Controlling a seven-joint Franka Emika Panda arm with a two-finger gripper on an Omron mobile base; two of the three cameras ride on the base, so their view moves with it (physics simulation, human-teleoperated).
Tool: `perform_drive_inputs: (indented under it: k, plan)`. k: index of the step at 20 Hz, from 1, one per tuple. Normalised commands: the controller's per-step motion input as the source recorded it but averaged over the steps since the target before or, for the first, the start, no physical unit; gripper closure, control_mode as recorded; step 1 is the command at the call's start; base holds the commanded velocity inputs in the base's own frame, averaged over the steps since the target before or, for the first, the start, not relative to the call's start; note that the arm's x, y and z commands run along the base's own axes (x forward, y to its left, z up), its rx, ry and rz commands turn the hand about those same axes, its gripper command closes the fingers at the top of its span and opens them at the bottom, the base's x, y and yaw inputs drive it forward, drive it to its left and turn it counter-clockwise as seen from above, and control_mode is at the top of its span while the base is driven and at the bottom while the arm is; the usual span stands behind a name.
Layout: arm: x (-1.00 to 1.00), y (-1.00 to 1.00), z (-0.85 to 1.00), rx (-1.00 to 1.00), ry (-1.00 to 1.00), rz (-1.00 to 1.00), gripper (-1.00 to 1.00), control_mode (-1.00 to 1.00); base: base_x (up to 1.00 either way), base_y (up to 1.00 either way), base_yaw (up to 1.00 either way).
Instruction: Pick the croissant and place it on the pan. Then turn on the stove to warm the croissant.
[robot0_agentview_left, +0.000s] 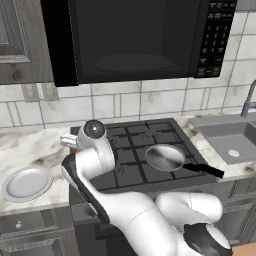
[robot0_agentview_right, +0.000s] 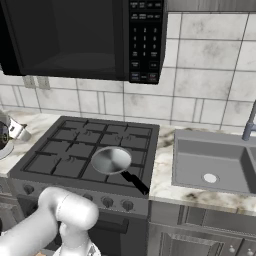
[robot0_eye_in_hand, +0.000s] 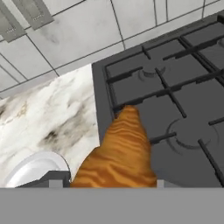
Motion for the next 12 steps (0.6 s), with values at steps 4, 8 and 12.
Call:
perform_drive_inputs:
  k: [4,8,12]
  plan:
    - [0.00,-0.91,0.52,0.21,0.00,-0.15,1.00,-1.00,0.00,0.00,0.00]
    - [0.00,-0.81,0.42,0.22,0.10,-0.21,1.00,-1.00,0.00,0.00,0.00]
    - [0.00,-0.75,0.21,0.19,0.21,-0.25,1.00,-1.00,0.00,0.00,0.00]
